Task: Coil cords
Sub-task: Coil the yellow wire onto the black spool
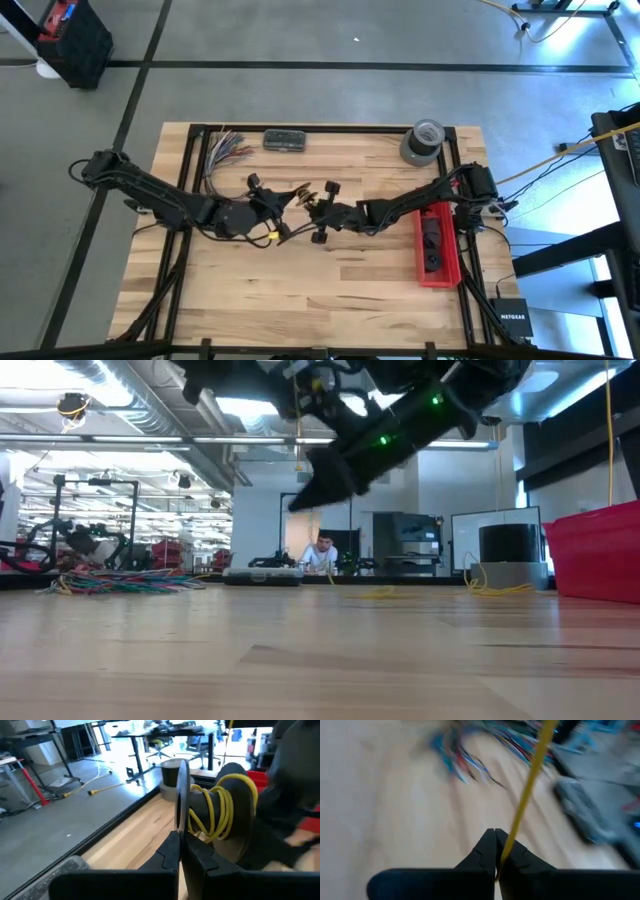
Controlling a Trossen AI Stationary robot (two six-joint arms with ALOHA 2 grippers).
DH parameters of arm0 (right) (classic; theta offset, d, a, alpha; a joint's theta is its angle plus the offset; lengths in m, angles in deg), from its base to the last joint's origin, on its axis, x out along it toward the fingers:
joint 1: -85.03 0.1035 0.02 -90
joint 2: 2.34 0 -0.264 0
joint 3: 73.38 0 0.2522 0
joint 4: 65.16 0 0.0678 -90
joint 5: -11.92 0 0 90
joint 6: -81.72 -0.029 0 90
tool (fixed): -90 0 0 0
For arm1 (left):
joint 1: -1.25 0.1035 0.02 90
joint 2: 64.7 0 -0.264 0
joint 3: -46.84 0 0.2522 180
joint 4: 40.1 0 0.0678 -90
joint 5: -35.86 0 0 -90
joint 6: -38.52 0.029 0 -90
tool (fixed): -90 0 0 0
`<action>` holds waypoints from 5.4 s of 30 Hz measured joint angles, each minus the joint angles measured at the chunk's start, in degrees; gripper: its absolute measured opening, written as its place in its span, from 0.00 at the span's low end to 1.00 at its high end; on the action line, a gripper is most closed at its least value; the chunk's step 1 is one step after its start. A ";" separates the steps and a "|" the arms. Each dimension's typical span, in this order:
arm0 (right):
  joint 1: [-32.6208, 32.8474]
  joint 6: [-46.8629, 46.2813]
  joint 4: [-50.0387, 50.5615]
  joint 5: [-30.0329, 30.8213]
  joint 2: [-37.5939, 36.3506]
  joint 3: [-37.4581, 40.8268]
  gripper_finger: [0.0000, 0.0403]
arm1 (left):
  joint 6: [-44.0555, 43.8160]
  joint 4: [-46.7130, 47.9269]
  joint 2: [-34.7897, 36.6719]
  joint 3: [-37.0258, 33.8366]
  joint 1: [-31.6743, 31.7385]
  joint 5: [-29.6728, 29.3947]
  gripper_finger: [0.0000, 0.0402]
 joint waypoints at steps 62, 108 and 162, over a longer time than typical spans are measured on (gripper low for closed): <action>-0.92 3.95 -17.78 -7.08 -4.73 10.99 0.35 | 1.46 8.86 1.14 0.02 -1.06 0.40 0.00; -0.41 -14.78 -0.29 -9.12 -23.02 10.77 0.01 | -2.47 9.90 -6.73 -0.02 7.75 6.52 0.00; -0.74 -1.93 18.35 -2.91 -18.91 5.84 0.27 | -1.27 7.00 -4.47 0.07 6.55 19.19 0.00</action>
